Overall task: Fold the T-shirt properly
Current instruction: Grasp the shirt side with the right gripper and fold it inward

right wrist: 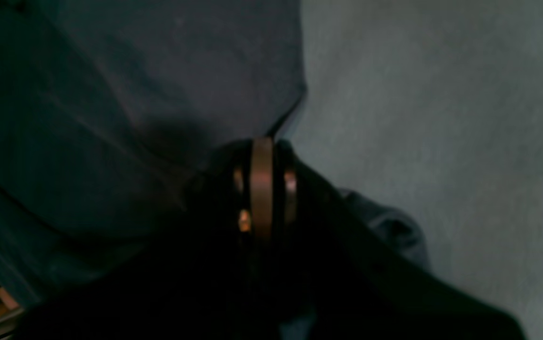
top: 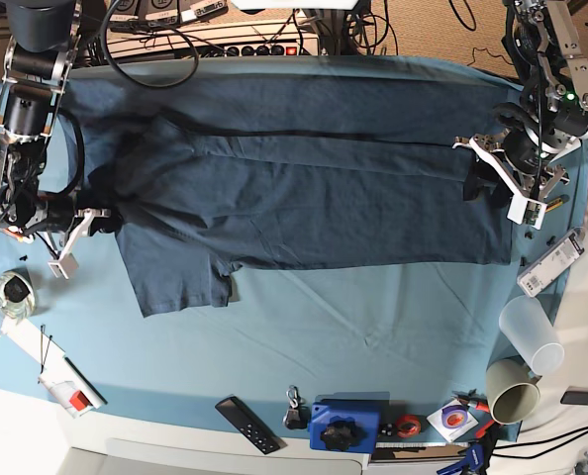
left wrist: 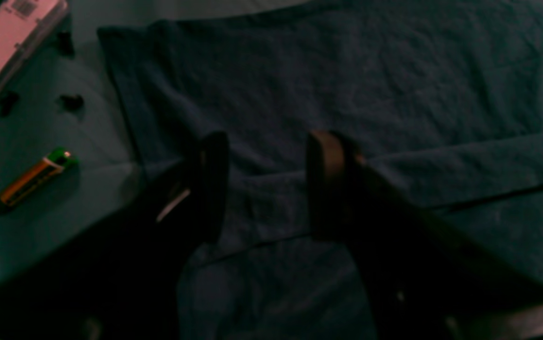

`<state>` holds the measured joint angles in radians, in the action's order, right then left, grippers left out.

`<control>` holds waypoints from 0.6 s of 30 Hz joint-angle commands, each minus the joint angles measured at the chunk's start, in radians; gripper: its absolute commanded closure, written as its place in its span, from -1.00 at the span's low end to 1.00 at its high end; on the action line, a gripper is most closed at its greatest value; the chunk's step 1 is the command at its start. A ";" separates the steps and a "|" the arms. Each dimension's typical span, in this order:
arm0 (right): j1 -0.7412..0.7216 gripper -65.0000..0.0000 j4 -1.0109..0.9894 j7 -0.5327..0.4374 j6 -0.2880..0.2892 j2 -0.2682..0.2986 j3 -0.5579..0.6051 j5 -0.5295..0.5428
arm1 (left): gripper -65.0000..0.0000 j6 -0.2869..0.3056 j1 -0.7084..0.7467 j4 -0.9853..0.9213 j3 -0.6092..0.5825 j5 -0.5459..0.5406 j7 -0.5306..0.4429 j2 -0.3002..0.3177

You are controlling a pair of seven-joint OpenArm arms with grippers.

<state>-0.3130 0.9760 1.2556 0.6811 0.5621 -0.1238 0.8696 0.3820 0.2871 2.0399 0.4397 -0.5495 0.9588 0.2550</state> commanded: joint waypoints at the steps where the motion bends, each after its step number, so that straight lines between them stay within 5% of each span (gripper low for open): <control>1: 0.005 1.00 0.023 0.018 0.001 0.018 -0.004 -0.014 | 0.15 0.000 -0.007 0.015 0.004 -0.011 -0.025 0.011; 12: 0.211 1.00 0.286 0.099 0.000 0.017 -0.242 0.047 | 0.15 0.000 -0.007 0.015 0.004 -0.011 -0.025 0.011; 18: 0.238 1.00 0.328 0.105 0.000 0.017 -0.277 0.058 | 0.15 0.000 -0.007 0.015 0.004 -0.011 -0.025 0.011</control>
<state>-0.0589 1.2888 1.3750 0.6781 0.5510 -0.3912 0.9150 0.3817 0.2871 2.0399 0.4397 -0.5495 0.9588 0.2554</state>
